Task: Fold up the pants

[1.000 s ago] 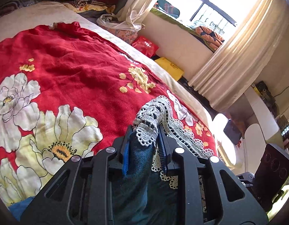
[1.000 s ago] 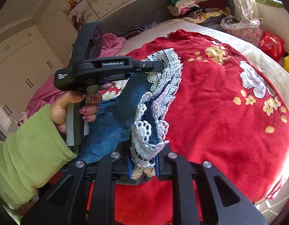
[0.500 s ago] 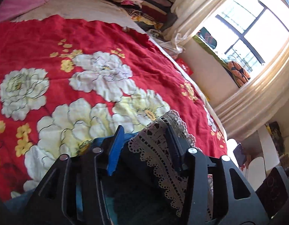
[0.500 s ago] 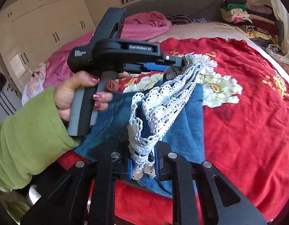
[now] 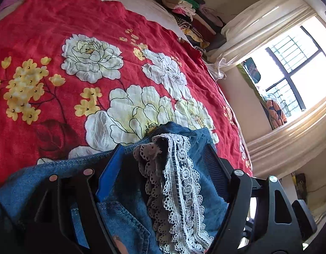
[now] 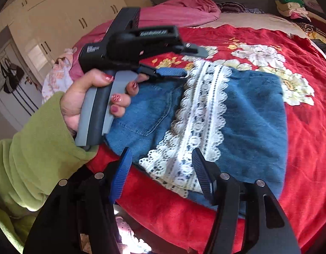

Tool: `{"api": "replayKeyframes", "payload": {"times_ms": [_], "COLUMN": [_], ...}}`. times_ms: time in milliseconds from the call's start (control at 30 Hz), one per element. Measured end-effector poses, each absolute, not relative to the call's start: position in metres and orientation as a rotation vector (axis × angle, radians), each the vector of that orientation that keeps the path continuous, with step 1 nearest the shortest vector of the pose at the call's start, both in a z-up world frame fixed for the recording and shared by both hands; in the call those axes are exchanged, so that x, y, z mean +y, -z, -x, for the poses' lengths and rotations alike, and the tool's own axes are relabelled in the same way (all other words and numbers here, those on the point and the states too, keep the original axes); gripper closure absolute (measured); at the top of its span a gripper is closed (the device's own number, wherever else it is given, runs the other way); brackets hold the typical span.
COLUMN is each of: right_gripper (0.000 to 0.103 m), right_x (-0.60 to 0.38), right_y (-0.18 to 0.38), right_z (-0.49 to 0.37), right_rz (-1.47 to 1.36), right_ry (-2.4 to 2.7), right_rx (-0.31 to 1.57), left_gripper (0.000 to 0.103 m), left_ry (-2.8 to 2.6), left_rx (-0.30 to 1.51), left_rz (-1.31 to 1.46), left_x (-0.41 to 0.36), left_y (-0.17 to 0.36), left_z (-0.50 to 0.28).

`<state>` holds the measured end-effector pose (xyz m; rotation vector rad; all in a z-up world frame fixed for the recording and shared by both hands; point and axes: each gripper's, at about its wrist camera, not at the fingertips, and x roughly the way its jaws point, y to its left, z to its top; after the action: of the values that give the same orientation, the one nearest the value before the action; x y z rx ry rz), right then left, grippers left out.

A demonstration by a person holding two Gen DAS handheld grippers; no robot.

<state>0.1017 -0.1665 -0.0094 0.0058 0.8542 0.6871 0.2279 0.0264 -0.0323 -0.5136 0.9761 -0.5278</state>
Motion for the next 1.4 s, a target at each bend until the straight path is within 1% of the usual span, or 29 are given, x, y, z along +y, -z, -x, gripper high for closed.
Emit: {"api": "replayKeyframes", "payload": {"times_ms": [133, 267, 300, 333, 367, 400, 433, 467, 500, 533, 567, 667, 733, 800, 833, 900, 933, 1000, 1033, 1067, 1300, 1400], "right_gripper": [0.042, 0.041, 0.041, 0.041, 0.041, 0.041, 0.043, 0.056, 0.07, 0.082, 0.085, 0.086, 0.086, 0.085, 0.08, 0.077, 0.073, 0.061, 0.053, 0.052, 0.05, 0.042], "right_x": [-0.219, -0.253, -0.257, -0.26, -0.259, -0.259, -0.255, -0.25, -0.242, -0.237, -0.232, -0.232, -0.226, -0.216, -0.213, -0.217, -0.221, -0.227, -0.231, -0.233, -0.252, -0.255], "right_y": [-0.003, 0.008, 0.012, 0.017, 0.022, 0.028, 0.037, 0.047, 0.054, 0.053, 0.048, 0.027, 0.028, 0.041, 0.047, 0.046, 0.042, 0.03, 0.023, 0.016, -0.01, -0.014], "right_z": [-0.154, -0.216, -0.228, -0.24, -0.253, -0.264, -0.274, -0.283, -0.285, -0.284, -0.281, -0.27, -0.27, -0.275, -0.275, -0.271, -0.267, -0.255, -0.247, -0.238, -0.182, -0.166], "right_rz": [-0.113, -0.267, -0.289, -0.295, -0.298, -0.309, -0.322, -0.328, -0.309, -0.266, -0.219, -0.172, -0.088, 0.005, 0.038, 0.026, 0.014, 0.004, -0.002, -0.005, -0.034, -0.055], "right_ry": [-0.552, -0.517, -0.502, -0.493, -0.504, -0.518, -0.552, -0.608, -0.615, -0.607, -0.612, -0.58, -0.524, -0.481, -0.458, -0.45, -0.444, -0.426, -0.429, -0.434, -0.454, -0.448], "right_rx": [0.843, 0.908, 0.922, 0.937, 0.956, 0.975, 1.012, 1.071, 1.102, 1.103, 1.078, 0.967, 0.954, 0.98, 0.99, 0.981, 0.97, 0.928, 0.902, 0.879, 0.807, 0.797], "left_gripper": [0.035, 0.035, 0.037, 0.042, 0.06, 0.072, 0.074, 0.078, 0.079, 0.08, 0.083, 0.084, 0.084, 0.083, 0.081, 0.072, 0.07, 0.068, 0.067, 0.067, 0.057, 0.054], "left_ry": [0.481, 0.442, 0.439, 0.442, 0.452, 0.458, 0.459, 0.462, 0.458, 0.459, 0.462, 0.444, 0.399, 0.378, 0.367, 0.343, 0.333, 0.317, 0.305, 0.298, 0.292, 0.283], "left_rx": [1.025, 1.079, 1.078, 1.075, 1.077, 1.078, 1.078, 1.081, 1.083, 1.08, 1.06, 0.983, 0.971, 1.005, 1.009, 0.994, 0.981, 0.955, 0.941, 0.93, 0.87, 0.859], "left_rz": [0.461, 0.458, 0.456, 0.452, 0.447, 0.441, 0.43, 0.42, 0.414, 0.407, 0.386, 0.281, 0.181, 0.176, 0.181, 0.181, 0.18, 0.163, 0.155, 0.154, 0.164, 0.181], "left_x": [0.014, 0.009, 0.009, 0.008, 0.007, 0.005, 0.003, 0.001, 0.0, -0.001, -0.002, -0.006, -0.012, -0.012, -0.012, -0.009, -0.007, -0.005, -0.004, -0.002, 0.003, 0.004], "left_y": [0.041, 0.047, 0.047, 0.046, 0.045, 0.045, 0.045, 0.044, 0.044, 0.041, 0.036, 0.022, 0.028, 0.042, 0.046, 0.044, 0.04, 0.029, 0.023, 0.017, -0.009, -0.015], "left_z": [-0.239, -0.244, -0.244, -0.243, -0.242, -0.242, -0.242, -0.243, -0.243, -0.243, -0.242, -0.239, -0.242, -0.247, -0.247, -0.244, -0.24, -0.23, -0.224, -0.218, -0.169, -0.151]}}
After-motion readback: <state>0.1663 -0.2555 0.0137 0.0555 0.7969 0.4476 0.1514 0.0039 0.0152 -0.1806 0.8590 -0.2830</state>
